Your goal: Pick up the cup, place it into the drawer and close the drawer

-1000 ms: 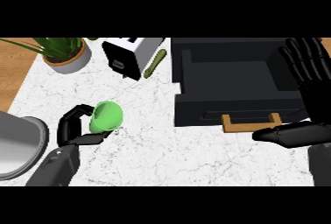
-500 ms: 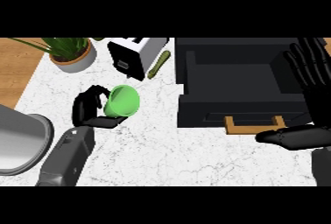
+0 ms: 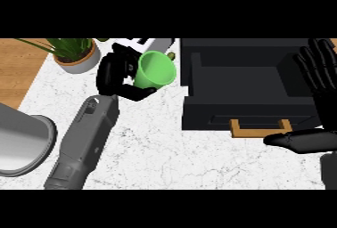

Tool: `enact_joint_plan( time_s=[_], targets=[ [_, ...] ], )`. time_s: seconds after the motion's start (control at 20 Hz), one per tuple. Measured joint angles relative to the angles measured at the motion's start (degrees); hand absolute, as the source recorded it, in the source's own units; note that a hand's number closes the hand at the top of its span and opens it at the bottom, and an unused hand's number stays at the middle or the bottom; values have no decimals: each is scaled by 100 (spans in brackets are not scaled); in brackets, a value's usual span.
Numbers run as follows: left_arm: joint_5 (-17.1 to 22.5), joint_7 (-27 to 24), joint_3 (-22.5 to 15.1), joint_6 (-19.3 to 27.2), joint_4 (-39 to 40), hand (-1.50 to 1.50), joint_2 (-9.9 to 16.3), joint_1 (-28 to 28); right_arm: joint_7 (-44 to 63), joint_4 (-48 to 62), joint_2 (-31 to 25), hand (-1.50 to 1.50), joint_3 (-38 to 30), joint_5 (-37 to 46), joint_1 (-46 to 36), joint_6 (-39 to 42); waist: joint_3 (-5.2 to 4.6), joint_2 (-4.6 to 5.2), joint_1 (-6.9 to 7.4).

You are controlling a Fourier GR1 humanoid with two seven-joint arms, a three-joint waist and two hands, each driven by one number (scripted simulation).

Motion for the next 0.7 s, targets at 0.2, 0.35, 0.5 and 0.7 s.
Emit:
enact_joint_plan(
  time_s=[0.2, 0.35, 0.5, 0.7],
  targets=[
    [147, 868, -329, 417, -537, 150, -97, -441, -36, 15, 27, -150, 14, 31, 48, 9, -1, 8, -21],
    [297, 1398, -667, 913, -616, 150, -129, -939, -33, 52, 35, -150, 18, 41, -14, 2, -3, 22, -72],
    [420, 1815, -913, 1358, -439, 150, -144, -1498, -158, 213, 62, -150, 1, 100, -131, -37, -2, 43, -119],
    [602, 2316, -1202, 1799, 86, 150, -153, -2163, -95, 212, 20, -150, -12, 53, -203, 7, -2, 65, -200]
  ],
)
